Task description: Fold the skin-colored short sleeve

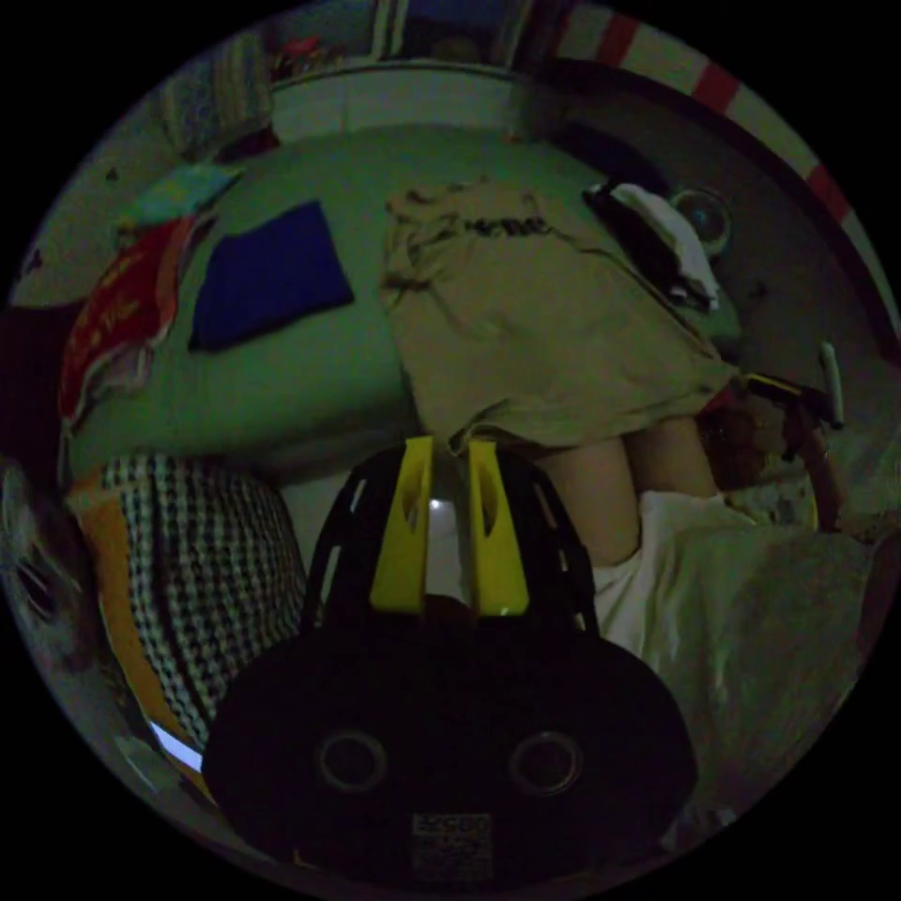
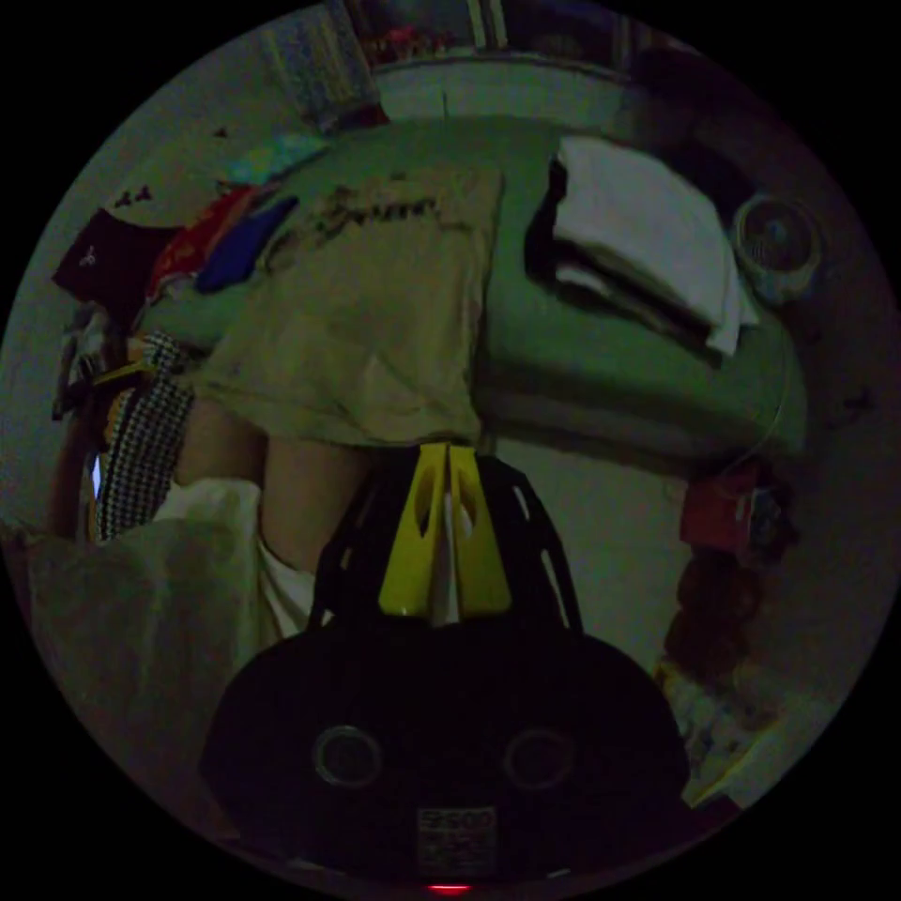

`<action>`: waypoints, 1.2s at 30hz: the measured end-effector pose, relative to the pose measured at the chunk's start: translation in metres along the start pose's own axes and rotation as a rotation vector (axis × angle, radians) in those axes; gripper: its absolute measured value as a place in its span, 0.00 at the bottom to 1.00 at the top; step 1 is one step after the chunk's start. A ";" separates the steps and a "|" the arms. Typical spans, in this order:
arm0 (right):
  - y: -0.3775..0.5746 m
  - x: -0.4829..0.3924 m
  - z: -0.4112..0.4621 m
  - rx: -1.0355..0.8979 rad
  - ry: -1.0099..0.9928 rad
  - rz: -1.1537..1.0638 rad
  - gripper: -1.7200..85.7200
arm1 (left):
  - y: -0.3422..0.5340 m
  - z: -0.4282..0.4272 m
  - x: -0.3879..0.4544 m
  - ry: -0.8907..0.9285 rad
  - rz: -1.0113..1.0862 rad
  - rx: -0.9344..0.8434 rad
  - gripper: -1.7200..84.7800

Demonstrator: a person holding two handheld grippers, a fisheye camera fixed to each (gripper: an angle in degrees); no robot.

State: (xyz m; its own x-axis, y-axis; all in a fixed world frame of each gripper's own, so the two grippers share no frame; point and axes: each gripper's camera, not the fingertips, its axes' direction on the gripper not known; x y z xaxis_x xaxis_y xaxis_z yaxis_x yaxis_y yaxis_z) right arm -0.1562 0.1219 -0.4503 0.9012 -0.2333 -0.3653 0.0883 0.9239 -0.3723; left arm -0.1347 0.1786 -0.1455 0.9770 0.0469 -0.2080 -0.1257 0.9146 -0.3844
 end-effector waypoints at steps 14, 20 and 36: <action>-0.269 -0.095 0.015 0.316 0.114 -0.244 0.15 | -0.207 0.010 0.007 0.008 0.141 0.245 0.21; -0.371 -0.107 0.075 0.195 0.173 -0.165 0.14 | -0.286 0.055 0.014 -0.062 0.132 0.151 0.22; -0.408 -0.030 0.044 0.123 0.245 0.101 0.00 | -0.300 -0.003 -0.078 -0.018 -0.085 0.204 0.08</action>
State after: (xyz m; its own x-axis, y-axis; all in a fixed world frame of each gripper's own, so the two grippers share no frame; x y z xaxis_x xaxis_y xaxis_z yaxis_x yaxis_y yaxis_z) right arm -0.2009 -0.2346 -0.2495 0.7797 -0.1913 -0.5962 0.0678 0.9724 -0.2233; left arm -0.1740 -0.1007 -0.0163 0.9858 -0.0283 -0.1656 -0.0072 0.9777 -0.2097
